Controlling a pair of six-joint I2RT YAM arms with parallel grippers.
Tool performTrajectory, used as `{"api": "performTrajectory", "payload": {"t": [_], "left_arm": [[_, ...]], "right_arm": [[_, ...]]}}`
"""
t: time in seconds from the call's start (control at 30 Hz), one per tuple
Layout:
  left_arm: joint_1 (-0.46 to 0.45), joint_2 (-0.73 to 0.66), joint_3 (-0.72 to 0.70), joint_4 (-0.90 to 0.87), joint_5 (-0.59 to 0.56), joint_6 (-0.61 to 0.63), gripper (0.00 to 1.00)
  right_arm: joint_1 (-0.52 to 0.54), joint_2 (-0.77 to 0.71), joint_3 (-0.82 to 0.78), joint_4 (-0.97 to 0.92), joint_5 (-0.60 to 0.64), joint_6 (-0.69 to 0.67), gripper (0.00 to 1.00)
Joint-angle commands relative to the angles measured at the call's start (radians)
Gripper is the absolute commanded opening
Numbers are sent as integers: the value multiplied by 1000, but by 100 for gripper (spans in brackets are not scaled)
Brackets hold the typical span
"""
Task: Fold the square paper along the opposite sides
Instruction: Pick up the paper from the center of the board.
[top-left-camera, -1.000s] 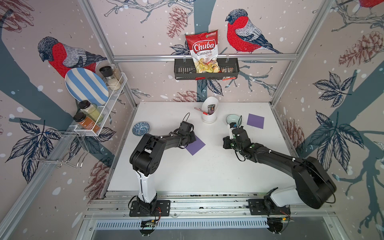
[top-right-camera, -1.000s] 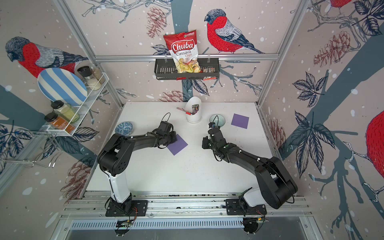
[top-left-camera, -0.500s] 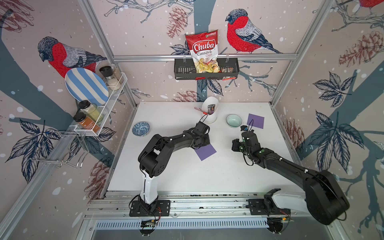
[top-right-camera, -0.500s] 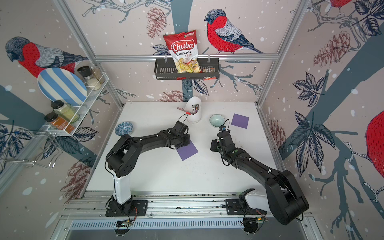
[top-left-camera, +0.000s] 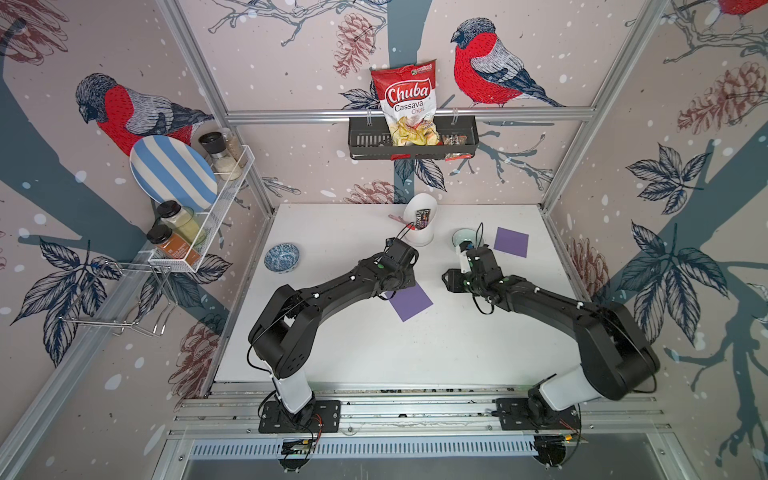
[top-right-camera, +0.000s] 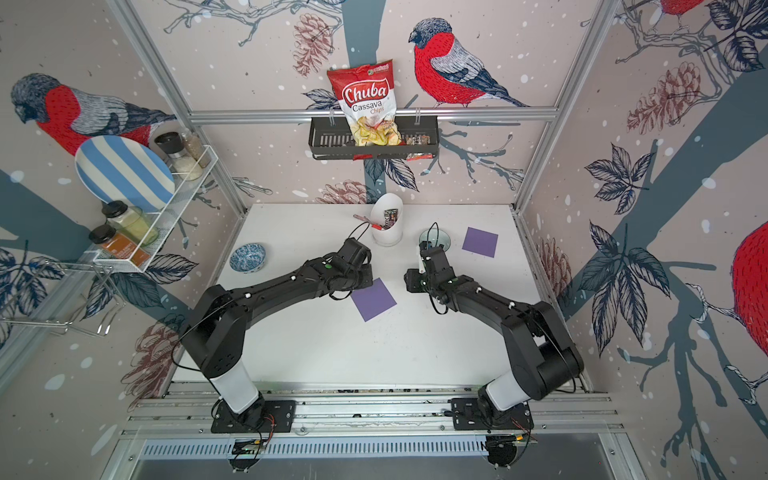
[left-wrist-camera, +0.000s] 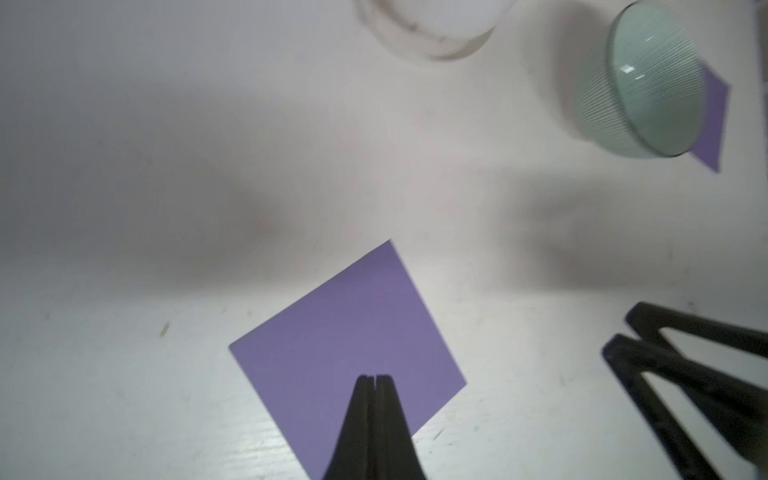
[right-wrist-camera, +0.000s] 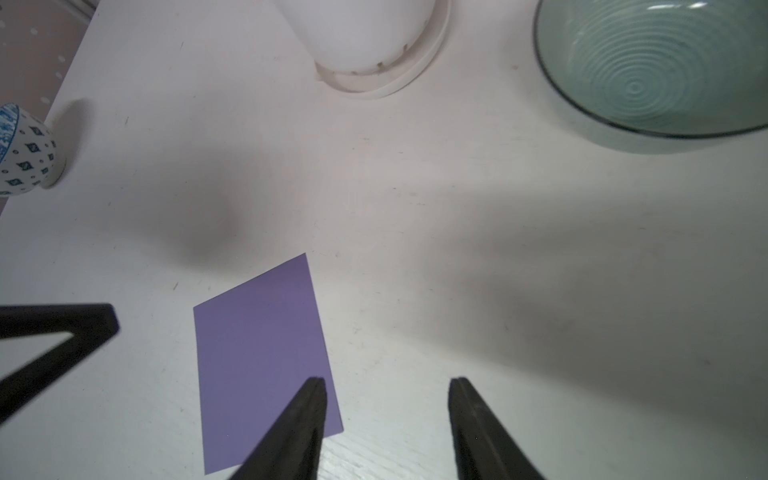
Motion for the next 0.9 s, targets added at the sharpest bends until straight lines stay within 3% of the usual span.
{"api": "performTrajectory", "payload": {"t": [0.0,0.23,0.47,0.87], "left_arm": [[4,18,-44,-31,34,-74,0],[5,28,-88,33,103,-143,0],[23,84,-161,112,188,-226,0],[48,107,-176,69,152,-224,0]], "right_arm": [[18,94,113,-102,-67,-68,60],[57,271,313,-279,-67,-103,66],[132,386,420,-404,11,-166,66],[156,450,480,-474,26,-188,65]]}}
